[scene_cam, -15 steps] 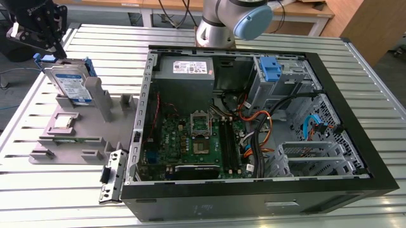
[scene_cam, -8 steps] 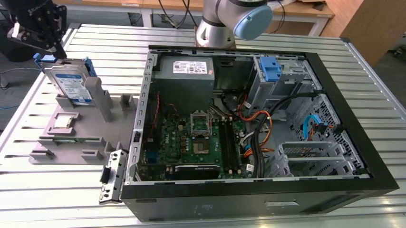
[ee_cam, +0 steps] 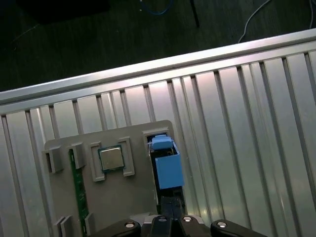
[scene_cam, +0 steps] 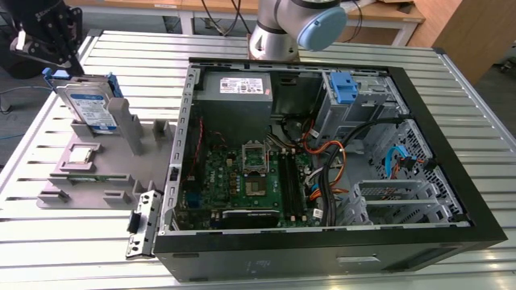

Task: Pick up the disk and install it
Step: 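Pick up the disk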

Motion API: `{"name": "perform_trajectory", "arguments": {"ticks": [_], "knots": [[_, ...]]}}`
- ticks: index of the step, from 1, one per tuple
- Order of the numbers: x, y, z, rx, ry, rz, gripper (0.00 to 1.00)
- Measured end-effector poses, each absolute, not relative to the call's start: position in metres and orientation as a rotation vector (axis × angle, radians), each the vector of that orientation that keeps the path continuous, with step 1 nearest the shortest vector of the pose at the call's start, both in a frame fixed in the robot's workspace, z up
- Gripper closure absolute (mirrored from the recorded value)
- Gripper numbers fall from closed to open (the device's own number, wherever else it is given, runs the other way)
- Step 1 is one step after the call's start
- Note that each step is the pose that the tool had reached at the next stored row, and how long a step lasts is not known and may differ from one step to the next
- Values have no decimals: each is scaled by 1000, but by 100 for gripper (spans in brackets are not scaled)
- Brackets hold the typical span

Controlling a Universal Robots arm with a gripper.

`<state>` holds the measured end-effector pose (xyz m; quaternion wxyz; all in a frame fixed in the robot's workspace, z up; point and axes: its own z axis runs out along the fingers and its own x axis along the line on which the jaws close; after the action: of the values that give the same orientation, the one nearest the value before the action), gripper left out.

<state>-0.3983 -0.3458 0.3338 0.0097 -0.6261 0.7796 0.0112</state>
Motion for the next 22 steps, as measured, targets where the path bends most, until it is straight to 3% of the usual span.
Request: {"name": "perform_trajectory", "arguments": {"ticks": [22], "knots": [[-396,-347,331,-2061,2347,36,90]]}}
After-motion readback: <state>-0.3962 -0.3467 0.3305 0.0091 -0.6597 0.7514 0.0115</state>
